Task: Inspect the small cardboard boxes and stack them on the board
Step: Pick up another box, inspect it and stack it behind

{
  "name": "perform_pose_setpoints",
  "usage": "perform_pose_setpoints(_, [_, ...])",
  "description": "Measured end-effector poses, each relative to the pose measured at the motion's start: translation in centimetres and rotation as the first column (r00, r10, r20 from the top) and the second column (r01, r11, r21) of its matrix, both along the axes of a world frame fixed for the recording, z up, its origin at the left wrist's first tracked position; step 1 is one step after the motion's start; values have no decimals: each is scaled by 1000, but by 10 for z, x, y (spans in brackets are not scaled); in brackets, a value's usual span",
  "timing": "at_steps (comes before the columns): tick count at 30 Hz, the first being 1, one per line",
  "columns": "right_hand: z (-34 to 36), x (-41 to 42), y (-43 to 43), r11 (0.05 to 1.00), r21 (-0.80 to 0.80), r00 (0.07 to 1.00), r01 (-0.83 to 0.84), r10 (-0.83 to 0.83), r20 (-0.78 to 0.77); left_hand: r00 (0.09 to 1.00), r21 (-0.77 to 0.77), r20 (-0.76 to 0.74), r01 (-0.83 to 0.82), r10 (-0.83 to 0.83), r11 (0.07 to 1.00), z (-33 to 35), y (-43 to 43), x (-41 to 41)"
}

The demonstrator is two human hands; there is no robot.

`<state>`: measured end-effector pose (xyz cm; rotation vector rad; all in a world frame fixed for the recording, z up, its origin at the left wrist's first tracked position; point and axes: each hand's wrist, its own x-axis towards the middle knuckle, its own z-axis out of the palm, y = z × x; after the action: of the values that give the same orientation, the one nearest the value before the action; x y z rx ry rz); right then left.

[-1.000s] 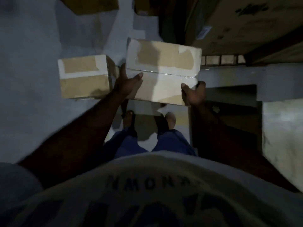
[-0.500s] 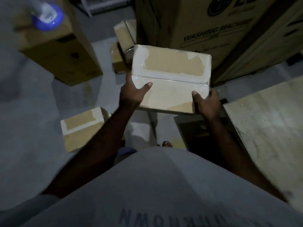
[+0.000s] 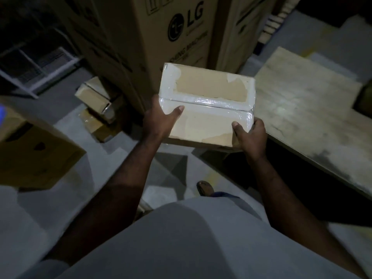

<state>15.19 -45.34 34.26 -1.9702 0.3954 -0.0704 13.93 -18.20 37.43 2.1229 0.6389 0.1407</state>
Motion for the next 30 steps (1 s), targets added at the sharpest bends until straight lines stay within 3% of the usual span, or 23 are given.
perform_pose_setpoints(6, [7,-40,-54,980,-8,980,198,-198,24,984,-116,4,177,-178,977,4,-55,10])
perform_pose_setpoints(15, [15,-56,-115,932,-4,930,364,-363,55,933,-55,55,357,-355,932,20,-129,27])
perform_pose_setpoints(22, [-1,-41,-180,945,-37,946,325,-325,15,931,-108,25,364,-364,925,11,-190,49])
perform_pose_setpoints(30, [-2,-9,-305,947,-54,947,317,-319,-43,925,-95,-23,376,-380,922,4,-315,87])
